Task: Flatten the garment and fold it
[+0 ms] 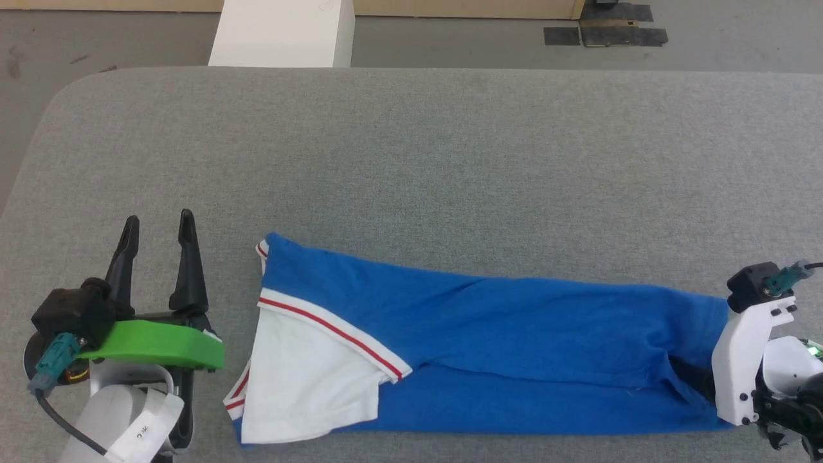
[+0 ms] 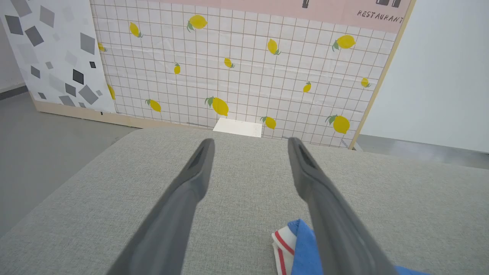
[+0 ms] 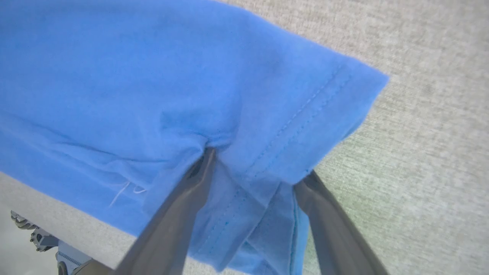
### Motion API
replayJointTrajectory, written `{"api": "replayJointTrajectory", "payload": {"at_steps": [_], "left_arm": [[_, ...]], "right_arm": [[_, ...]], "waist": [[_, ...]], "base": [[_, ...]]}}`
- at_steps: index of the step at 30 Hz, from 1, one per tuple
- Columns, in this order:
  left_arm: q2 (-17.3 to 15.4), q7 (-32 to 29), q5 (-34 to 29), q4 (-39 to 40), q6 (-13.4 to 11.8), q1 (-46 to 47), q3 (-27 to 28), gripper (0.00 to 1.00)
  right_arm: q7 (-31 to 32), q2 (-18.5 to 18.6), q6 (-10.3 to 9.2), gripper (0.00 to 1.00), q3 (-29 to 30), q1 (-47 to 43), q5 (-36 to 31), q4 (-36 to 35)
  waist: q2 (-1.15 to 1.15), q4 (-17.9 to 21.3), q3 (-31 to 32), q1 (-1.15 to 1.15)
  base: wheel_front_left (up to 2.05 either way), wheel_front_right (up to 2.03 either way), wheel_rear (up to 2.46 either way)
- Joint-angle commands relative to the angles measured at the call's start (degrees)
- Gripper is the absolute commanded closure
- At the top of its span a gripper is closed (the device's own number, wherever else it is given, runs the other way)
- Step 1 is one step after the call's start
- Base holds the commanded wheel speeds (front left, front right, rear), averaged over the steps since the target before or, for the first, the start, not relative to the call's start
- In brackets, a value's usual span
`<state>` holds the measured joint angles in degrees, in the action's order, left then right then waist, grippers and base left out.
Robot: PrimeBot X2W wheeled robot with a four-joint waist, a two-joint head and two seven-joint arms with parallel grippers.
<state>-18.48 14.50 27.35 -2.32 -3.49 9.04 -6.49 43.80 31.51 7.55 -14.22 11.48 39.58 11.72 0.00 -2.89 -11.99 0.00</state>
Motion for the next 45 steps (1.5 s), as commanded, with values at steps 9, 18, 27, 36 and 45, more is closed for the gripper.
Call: {"api": "replayJointTrajectory", "payload": {"at_steps": [9,18,27,36,45], "left_arm": [[1.7,0.5,-2.2,0.1,1.8,-1.1,2.0,0.00],[2.7,0.5,-3.0,-0.6,3.0,-1.5,2.5,0.00],[2.7,0.5,-3.7,-1.7,3.9,-1.5,2.7,0.00],[1.8,0.1,-4.6,-2.8,3.5,-1.6,2.1,0.00],[1.9,-1.2,-3.7,-3.7,2.7,-2.9,2.0,0.00]], "right_arm": [[1.8,0.2,-0.06,1.00,0.8,0.7,-0.6,3.6],[2.8,2.3,-0.06,1.00,7.3,0.5,-2.8,6.8],[4.1,3.6,-0.06,1.00,19.0,0.2,-9.5,10.7],[7.6,1.5,-0.06,1.00,24.7,0.2,-15.6,7.8],[20.2,2.9,-0.06,1.00,20.9,-0.4,-16.3,-2.1]], "waist": [[0.00,0.2,0.2,0.00],[0.00,0.4,0.1,0.00],[0.00,0.5,0.2,0.00],[0.00,0.9,1.1,0.00],[0.00,1.5,3.5,0.00]], "base": [[0.00,0.00,0.00],[0.00,0.00,0.00],[0.00,0.00,0.00],[0.00,0.00,0.00],[0.00,0.00,0.00]]}}
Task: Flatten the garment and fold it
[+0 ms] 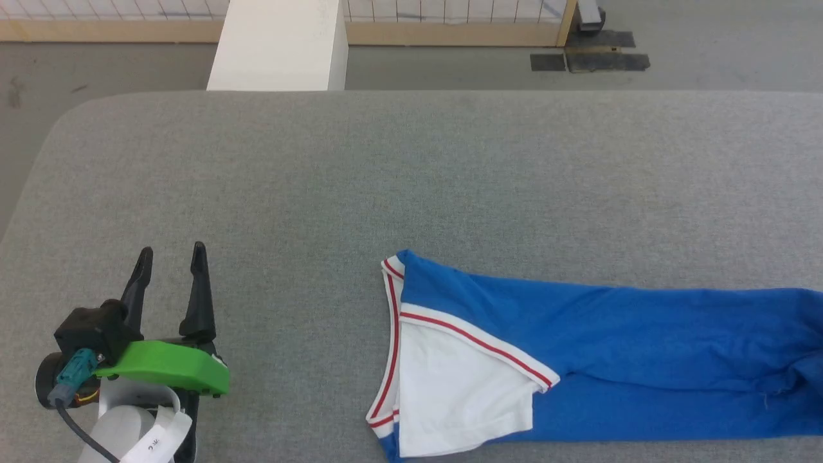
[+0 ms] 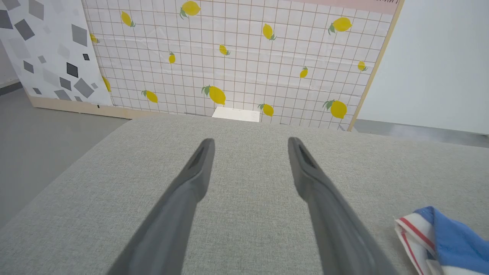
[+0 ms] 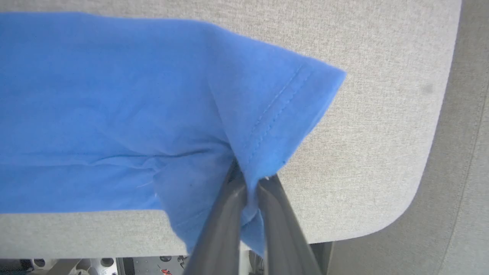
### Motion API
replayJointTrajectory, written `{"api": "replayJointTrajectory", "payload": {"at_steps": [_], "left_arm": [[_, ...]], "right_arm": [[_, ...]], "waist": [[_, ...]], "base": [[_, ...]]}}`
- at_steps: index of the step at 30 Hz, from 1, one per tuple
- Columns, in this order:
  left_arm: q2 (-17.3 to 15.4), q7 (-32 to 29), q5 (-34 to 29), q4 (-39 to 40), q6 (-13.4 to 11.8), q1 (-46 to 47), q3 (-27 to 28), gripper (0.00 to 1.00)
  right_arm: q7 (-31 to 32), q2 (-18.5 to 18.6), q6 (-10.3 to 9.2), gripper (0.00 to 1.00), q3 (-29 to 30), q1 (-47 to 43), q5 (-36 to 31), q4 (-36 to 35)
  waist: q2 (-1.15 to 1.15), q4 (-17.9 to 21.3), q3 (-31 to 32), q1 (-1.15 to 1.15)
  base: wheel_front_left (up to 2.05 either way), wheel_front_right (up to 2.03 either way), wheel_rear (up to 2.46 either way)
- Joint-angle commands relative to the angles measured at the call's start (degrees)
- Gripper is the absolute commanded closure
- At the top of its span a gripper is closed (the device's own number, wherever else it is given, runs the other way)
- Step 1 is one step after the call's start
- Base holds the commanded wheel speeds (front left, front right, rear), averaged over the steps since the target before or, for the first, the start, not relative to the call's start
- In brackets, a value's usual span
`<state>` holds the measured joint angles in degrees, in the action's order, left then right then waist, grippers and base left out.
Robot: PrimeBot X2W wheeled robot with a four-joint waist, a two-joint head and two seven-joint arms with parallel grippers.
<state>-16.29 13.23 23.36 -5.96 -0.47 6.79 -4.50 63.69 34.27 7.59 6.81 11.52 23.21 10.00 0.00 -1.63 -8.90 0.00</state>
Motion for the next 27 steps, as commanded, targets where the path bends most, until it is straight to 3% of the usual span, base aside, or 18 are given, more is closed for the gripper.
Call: {"api": "replayJointTrajectory", "payload": {"at_steps": [1,7,12,19,27], "left_arm": [[-0.3,0.0,0.4,-0.1,-0.4,-0.8,0.1,0.00],[-0.4,-0.8,0.9,0.1,-0.8,-2.0,-0.1,0.00],[-0.2,-1.1,1.2,0.4,-1.1,-2.5,-0.3,0.00],[-0.2,-1.0,1.7,1.0,-1.4,-3.1,-0.3,0.00],[-0.1,-0.9,2.2,1.2,-1.4,-2.9,-0.5,0.00]], "right_arm": [[2.2,0.4,-0.10,1.00,-0.8,-0.4,0.3,-1.9],[13.7,0.2,-0.10,1.00,-6.5,0.7,3.8,-13.7],[16.6,-1.4,-0.10,1.00,-11.8,2.5,6.4,-19.3],[13.5,-8.3,-0.10,1.00,-20.8,7.2,10.0,-19.1],[5.9,-16.7,-0.10,1.00,-30.4,12.8,12.0,-12.4]], "waist": [[0.00,0.3,0.7,0.00],[0.00,0.6,2.6,0.00],[0.00,0.3,3.3,0.00],[0.00,-0.2,3.6,0.00],[0.00,-1.6,2.0,0.00]], "base": [[0.00,0.00,0.00],[0.00,0.00,0.00],[0.00,0.00,0.00],[0.00,0.00,0.00],[0.00,0.00,0.00]]}}
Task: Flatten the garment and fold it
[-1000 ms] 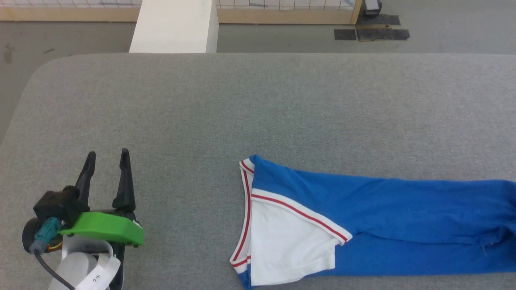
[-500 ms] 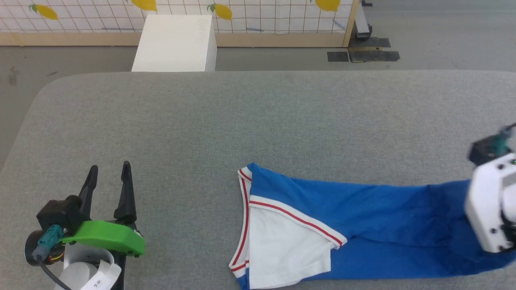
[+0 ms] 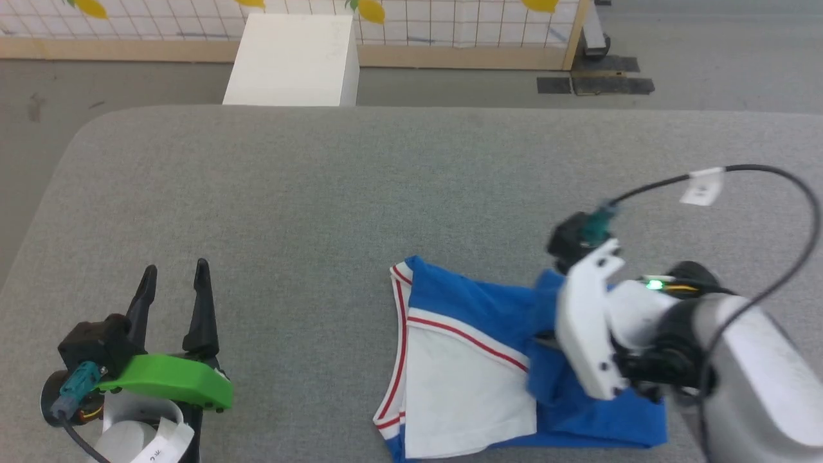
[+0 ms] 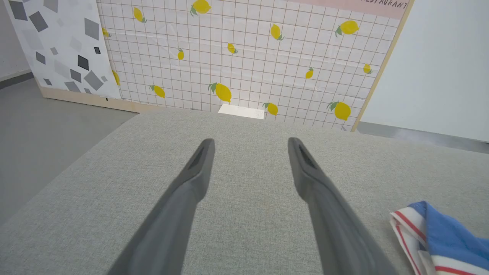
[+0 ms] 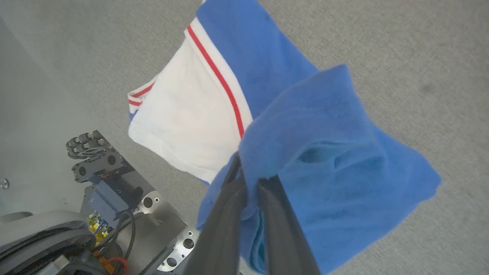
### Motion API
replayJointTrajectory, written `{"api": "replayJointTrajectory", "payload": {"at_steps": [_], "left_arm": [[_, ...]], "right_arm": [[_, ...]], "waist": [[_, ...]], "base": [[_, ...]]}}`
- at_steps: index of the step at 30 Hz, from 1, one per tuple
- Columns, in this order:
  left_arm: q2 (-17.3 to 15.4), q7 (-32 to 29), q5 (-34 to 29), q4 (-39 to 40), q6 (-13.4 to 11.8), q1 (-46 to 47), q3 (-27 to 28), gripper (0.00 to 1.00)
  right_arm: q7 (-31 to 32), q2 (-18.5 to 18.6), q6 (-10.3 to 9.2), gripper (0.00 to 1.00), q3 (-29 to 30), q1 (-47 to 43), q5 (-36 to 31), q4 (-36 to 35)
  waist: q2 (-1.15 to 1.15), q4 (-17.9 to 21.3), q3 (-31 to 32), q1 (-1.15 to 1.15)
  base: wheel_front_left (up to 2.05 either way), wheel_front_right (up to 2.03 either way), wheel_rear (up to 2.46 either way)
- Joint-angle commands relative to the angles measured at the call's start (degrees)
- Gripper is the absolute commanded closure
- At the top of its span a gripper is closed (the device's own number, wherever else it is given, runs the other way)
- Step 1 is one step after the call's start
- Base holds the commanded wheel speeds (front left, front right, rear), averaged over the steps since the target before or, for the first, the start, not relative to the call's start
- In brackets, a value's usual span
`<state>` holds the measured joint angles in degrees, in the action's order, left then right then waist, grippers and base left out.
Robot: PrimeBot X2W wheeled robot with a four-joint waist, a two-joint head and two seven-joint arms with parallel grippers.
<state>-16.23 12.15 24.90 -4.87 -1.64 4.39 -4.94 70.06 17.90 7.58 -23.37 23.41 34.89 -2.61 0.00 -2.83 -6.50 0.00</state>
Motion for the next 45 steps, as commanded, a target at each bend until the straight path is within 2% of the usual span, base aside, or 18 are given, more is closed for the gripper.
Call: {"api": "replayJointTrajectory", "payload": {"at_steps": [1,8,15,22,23,24,30,34,40,45], "left_arm": [[-0.2,0.3,0.7,0.1,-0.2,-0.4,0.0,0.00],[0.3,0.5,1.1,-0.2,-0.1,0.8,-0.6,0.00],[1.0,1.0,1.3,-1.0,0.3,2.2,-1.2,0.00],[1.5,1.6,1.6,-2.7,0.9,3.2,-1.4,0.00],[1.5,1.7,1.6,-2.8,0.9,3.3,-1.5,0.00],[1.5,1.7,1.6,-3.0,0.9,3.3,-1.5,0.00],[1.3,2.0,1.5,-3.8,1.0,3.0,-1.5,0.00],[1.0,2.0,1.5,-4.2,0.9,2.6,-1.5,0.00],[0.2,1.7,1.5,-3.9,0.4,1.0,-1.2,0.00],[-0.2,1.9,1.3,-2.8,-0.3,-0.3,-0.7,0.00]], "right_arm": [[-1.5,-1.2,-0.09,1.00,-1.1,1.6,0.5,1.3],[-8.8,-6.5,-0.09,1.00,-8.6,6.7,1.3,10.6],[-16.6,-9.6,-0.09,1.00,-12.9,9.8,0.4,20.3],[-22.9,-11.1,-0.09,1.00,-16.0,11.4,0.2,28.1],[-23.6,-11.3,-0.09,0.55,-16.3,11.6,0.4,28.6],[-24.5,-11.5,-0.09,0.00,-16.8,12.0,0.8,28.9],[-27.6,-12.2,-0.09,0.00,-19.4,13.8,5.3,27.1],[-29.4,-11.1,-0.09,0.00,-20.4,15.1,7.6,24.2],[-34.6,-8.9,-0.09,0.00,-17.4,15.7,10.2,19.5],[-45.7,-6.3,-0.09,0.00,-11.7,14.9,8.7,14.7]], "waist": [[0.00,-0.5,-0.6,0.00],[0.00,-2.0,-2.7,0.00],[0.00,-3.6,-4.7,0.00],[0.00,-4.3,-5.8,0.00],[0.00,-4.3,-5.8,0.00],[0.00,-4.2,-5.8,0.00],[0.00,-3.2,-4.2,0.00],[0.00,-2.1,-2.2,0.00],[0.00,0.3,1.3,0.00],[0.00,2.3,3.5,0.00]], "base": [[0.00,0.00,0.00],[0.00,0.00,0.00],[0.00,0.00,0.00],[0.00,0.00,0.00],[0.00,0.00,0.00],[0.00,0.00,0.00],[0.00,0.00,0.00],[0.00,0.00,0.00],[0.00,0.00,0.00],[0.00,0.00,0.00]]}}
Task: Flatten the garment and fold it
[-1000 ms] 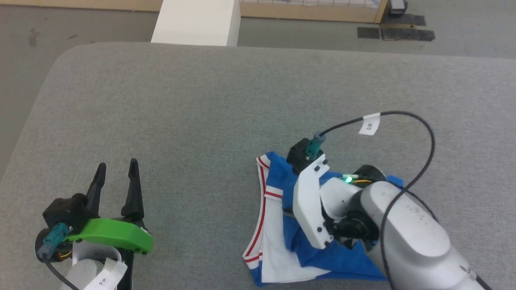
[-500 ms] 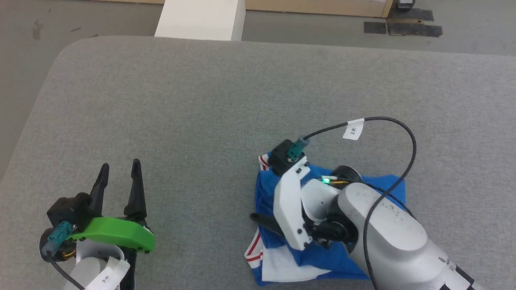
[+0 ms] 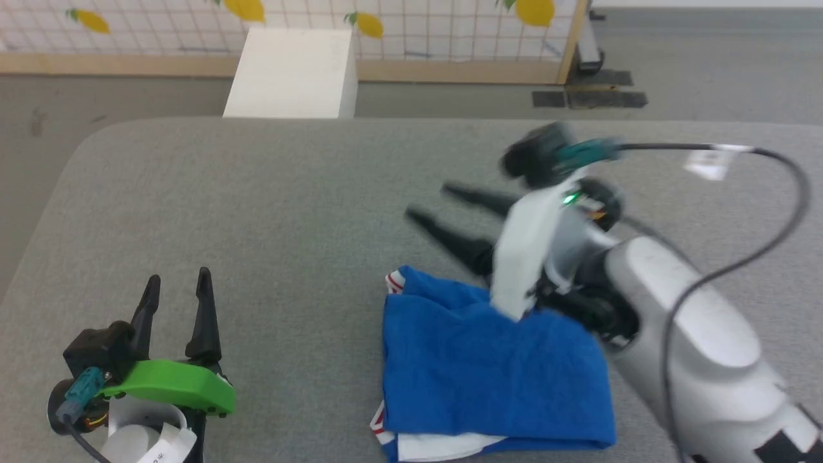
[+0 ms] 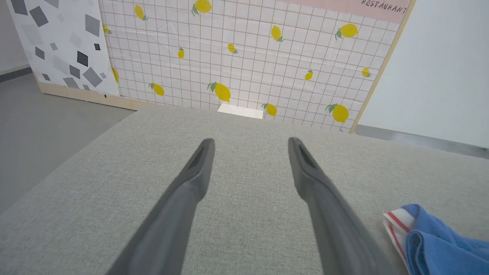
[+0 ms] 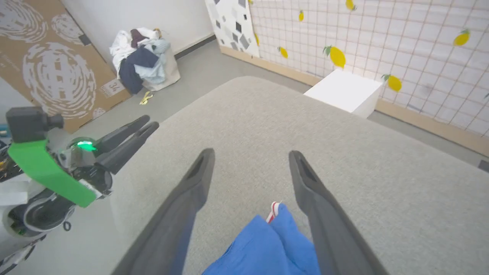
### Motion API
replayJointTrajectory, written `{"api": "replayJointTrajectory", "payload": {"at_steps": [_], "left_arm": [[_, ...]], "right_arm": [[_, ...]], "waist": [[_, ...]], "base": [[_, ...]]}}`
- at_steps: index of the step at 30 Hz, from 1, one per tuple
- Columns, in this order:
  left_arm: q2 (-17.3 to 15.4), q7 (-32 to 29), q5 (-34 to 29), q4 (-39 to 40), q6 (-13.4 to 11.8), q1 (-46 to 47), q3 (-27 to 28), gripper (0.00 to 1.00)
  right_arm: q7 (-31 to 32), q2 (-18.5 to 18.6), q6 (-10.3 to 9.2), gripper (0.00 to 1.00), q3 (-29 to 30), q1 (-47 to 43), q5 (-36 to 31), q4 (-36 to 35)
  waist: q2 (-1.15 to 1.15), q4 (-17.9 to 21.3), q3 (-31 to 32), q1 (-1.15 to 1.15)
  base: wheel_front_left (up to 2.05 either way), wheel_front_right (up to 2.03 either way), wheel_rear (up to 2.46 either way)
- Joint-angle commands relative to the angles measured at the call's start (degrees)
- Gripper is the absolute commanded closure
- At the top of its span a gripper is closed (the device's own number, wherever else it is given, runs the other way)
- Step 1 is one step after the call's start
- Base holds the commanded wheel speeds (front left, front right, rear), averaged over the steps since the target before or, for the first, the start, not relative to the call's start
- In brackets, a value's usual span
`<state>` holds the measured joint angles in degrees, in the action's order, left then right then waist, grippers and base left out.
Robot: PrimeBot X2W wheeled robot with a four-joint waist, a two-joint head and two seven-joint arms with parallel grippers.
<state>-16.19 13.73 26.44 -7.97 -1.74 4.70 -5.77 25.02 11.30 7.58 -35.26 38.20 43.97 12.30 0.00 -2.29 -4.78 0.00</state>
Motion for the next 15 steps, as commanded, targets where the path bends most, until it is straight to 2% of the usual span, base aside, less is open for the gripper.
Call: {"api": "replayJointTrajectory", "payload": {"at_steps": [1,7,11,15], "left_arm": [[-0.2,0.4,-0.3,0.7,-0.5,-0.9,0.2,0.00],[-0.3,0.7,-1.2,2.2,-1.6,-2.2,0.6,0.00],[-0.2,0.8,-1.6,2.8,-1.9,-3.1,0.6,0.00],[0.0,0.9,-1.8,3.1,-2.1,-3.6,0.5,0.00]], "right_arm": [[-3.8,1.1,-0.09,0.00,1.4,-0.2,-1.4,-1.2],[-19.4,4.0,-0.09,0.00,10.2,-4.4,-6.8,-1.7],[-28.5,4.0,-0.09,0.00,17.6,-8.4,-10.9,-1.4],[-34.1,3.2,-0.09,0.00,25.0,-13.6,-16.1,-1.4]], "waist": [[0.00,2.2,2.1,0.00],[0.00,3.6,3.8,0.00],[0.00,3.9,4.8,0.00],[0.00,3.9,5.2,0.00]], "base": [[0.00,0.00,0.00],[0.00,0.00,0.00],[0.00,0.00,0.00],[0.00,0.00,0.00]]}}
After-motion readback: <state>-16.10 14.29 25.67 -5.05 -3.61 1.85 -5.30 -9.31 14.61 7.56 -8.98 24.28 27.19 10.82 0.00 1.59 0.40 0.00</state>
